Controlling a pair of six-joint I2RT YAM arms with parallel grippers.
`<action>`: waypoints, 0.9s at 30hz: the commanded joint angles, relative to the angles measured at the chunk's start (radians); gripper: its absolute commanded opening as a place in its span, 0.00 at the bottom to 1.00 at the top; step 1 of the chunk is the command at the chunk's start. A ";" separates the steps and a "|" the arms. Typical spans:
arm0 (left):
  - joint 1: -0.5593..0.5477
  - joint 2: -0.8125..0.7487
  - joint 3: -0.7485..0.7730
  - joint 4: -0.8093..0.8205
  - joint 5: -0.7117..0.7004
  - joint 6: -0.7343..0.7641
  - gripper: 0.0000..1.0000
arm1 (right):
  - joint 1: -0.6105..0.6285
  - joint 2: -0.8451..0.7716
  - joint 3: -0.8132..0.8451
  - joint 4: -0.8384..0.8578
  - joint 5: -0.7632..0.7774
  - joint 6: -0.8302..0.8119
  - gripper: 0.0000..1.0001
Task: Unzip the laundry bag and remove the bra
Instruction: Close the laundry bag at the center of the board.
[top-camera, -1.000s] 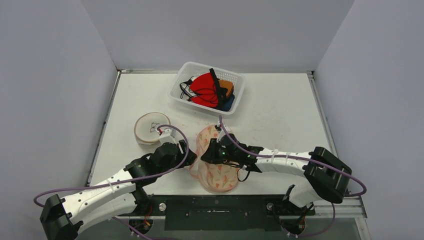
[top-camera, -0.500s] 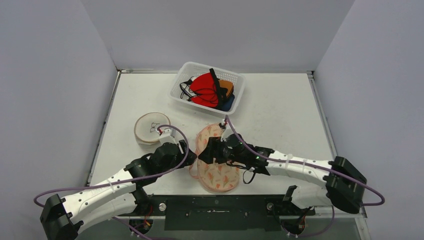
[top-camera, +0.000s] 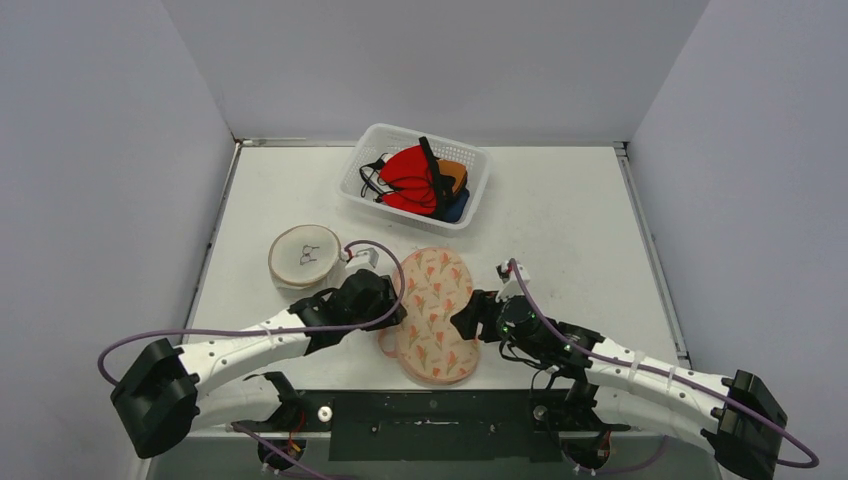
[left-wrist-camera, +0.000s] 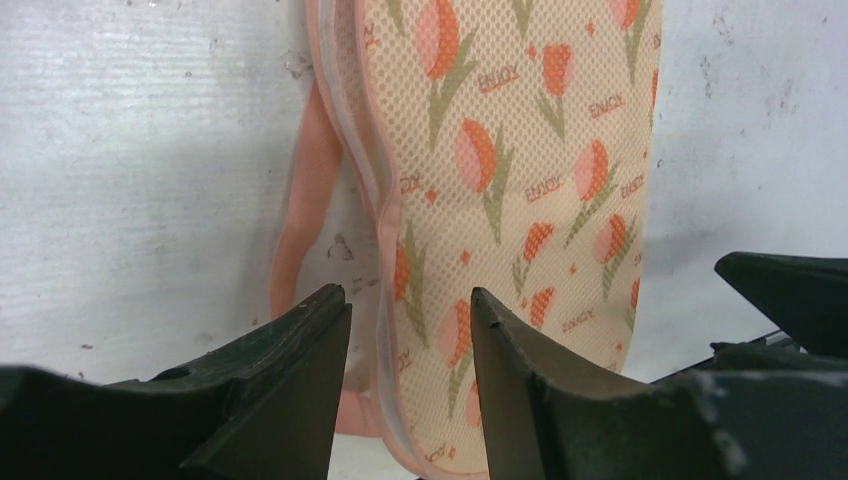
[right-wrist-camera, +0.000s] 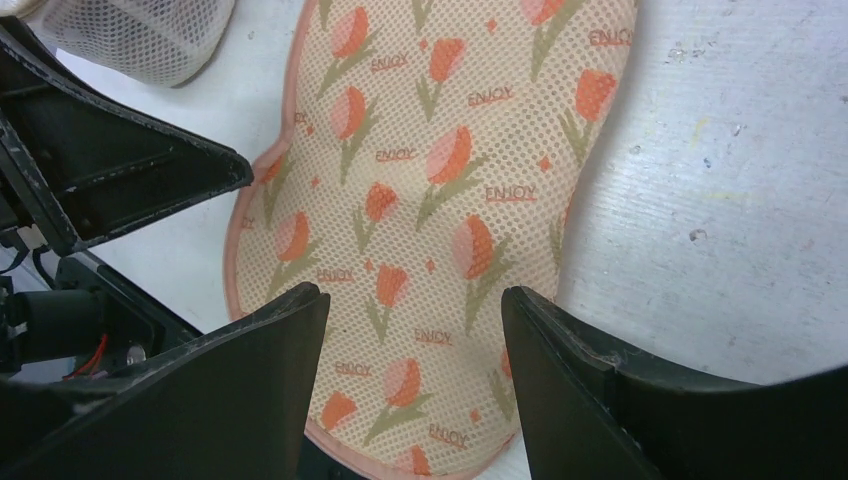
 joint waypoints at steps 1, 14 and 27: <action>0.013 0.066 0.078 0.062 0.015 0.038 0.44 | -0.010 -0.025 -0.006 0.040 0.036 -0.003 0.65; 0.014 0.172 0.038 0.065 -0.041 0.020 0.28 | -0.018 0.022 -0.038 0.080 0.066 -0.005 0.67; 0.014 0.161 -0.009 0.057 -0.086 0.014 0.00 | -0.140 0.039 -0.135 0.212 -0.051 0.037 0.78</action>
